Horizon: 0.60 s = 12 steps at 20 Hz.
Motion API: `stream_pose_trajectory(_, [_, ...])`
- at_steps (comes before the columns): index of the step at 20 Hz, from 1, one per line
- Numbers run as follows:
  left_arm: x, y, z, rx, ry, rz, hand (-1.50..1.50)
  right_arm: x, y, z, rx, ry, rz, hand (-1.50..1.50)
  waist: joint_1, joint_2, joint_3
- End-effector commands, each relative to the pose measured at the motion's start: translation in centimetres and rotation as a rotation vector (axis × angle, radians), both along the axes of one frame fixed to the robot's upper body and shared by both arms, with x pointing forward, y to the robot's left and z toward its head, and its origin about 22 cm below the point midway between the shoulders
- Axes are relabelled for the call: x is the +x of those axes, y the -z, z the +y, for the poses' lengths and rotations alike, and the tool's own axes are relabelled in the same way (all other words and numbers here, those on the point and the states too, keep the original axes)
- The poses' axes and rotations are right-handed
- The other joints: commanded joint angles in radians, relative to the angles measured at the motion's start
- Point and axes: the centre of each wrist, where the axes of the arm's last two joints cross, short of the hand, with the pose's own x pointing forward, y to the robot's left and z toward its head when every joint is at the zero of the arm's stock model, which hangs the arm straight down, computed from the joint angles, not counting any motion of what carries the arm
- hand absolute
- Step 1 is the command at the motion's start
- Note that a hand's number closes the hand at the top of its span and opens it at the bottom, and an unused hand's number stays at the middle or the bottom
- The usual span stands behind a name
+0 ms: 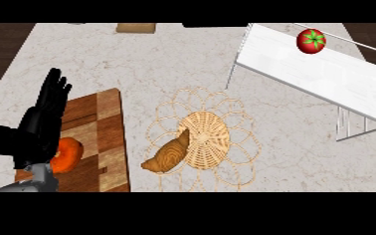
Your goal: Pick the tomato from the placemat and place it in the tiered shelf
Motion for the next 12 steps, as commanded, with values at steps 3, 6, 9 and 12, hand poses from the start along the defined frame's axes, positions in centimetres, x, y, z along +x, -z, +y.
stream_pose_trajectory(3, [0.3, 0.8, 1.3, -0.01, -0.011, 0.008, 0.0, -8.7, 0.7, -0.8, 0.022, -0.007, 0.043, -1.5, -0.008, 0.001, 0.001])
stream_pose_trajectory(6, [-0.5, 1.2, 1.2, -0.006, 0.003, 0.0, 0.0, -11.7, -0.3, -0.7, 0.023, -0.063, 0.013, -1.5, -0.001, 0.001, 0.0])
stream_pose_trajectory(9, [-0.9, 0.5, -0.2, -0.016, 0.014, 0.005, 0.0, -12.8, 1.2, -2.1, 0.023, -0.063, -0.019, -1.5, 0.006, 0.001, 0.001])
stream_pose_trajectory(12, [0.3, 0.8, 0.0, 0.005, 0.012, 0.012, 0.0, -14.2, 0.8, -3.7, 0.009, -0.071, 0.001, -1.5, 0.004, 0.003, 0.001])
